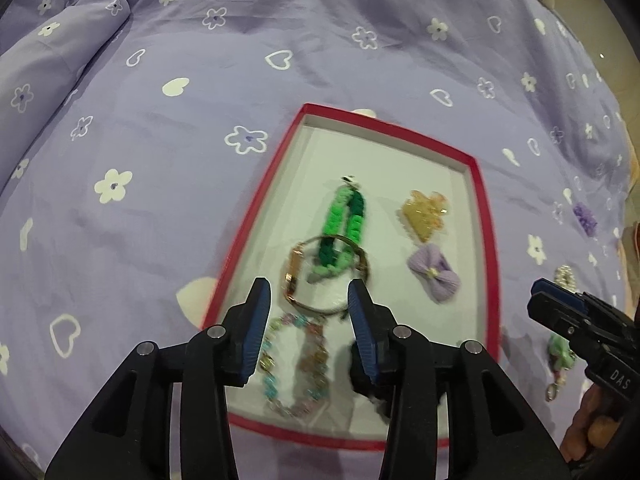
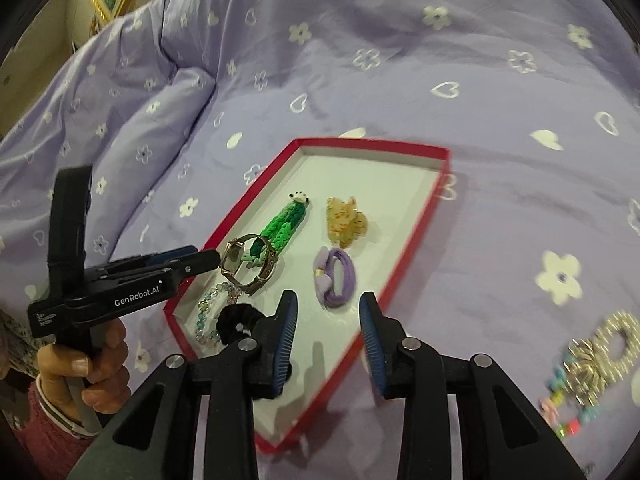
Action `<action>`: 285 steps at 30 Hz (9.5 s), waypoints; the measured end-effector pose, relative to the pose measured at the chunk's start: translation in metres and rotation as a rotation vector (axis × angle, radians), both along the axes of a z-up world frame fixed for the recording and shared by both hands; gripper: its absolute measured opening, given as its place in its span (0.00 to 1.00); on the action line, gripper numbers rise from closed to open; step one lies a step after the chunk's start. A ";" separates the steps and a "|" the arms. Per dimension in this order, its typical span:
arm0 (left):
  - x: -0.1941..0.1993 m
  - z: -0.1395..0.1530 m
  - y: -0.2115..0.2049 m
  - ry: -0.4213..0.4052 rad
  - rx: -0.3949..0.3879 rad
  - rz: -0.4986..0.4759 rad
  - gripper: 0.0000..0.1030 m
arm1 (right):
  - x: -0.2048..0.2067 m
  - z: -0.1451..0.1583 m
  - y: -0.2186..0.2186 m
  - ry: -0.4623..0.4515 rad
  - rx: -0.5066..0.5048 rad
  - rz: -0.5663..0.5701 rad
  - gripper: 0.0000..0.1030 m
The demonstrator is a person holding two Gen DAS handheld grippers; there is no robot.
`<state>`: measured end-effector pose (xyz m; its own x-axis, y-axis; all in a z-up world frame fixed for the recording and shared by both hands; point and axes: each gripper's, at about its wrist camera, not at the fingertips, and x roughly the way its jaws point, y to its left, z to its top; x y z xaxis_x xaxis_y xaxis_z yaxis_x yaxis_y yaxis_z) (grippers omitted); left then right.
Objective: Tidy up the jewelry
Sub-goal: 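Carry watch and hair tie into the tray and open both tools, then move both open tools back toward the remaining jewelry, then grasp the green elastic hair tie with the left tool while the right tool grasps the pearl bracelet, then carry hair tie and pearl bracelet into the tray and open both tools, then move both open tools back toward the heart clip and beaded bracelet, then grasp the pink heart hair clip with the left tool while the right tool grasps the beaded bracelet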
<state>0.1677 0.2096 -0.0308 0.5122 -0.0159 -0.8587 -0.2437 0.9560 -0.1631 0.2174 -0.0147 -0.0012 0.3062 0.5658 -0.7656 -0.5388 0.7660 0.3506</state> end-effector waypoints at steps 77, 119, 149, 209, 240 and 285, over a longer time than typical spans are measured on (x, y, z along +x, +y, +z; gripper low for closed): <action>0.002 0.003 -0.245 -0.019 -0.165 -0.528 0.10 | 0.025 -0.019 -0.208 -0.034 0.007 -0.393 0.11; -0.057 0.033 -0.052 -0.139 -0.145 -0.105 0.10 | -0.038 0.046 -0.073 -0.085 0.157 -0.113 0.10; -0.019 -0.021 0.016 -0.024 -0.054 0.028 0.10 | 0.016 -0.018 0.030 0.037 0.099 -0.003 0.11; -0.063 0.007 -0.052 -0.043 -0.139 -0.026 0.37 | -0.043 0.009 -0.090 -0.026 0.047 -0.153 0.41; -0.057 0.005 -0.175 0.023 -0.123 -0.286 0.43 | -0.083 -0.018 -0.224 0.014 -0.005 -0.375 0.42; 0.000 -0.024 -0.284 0.100 0.049 -0.361 0.35 | -0.022 -0.012 -0.250 0.008 0.132 -0.288 0.12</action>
<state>0.1679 -0.0745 -0.0549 0.3950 -0.1374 -0.9083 0.0976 0.9894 -0.1072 0.1957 -0.2649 -0.0134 0.4625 0.5512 -0.6945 -0.3026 0.8343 0.4608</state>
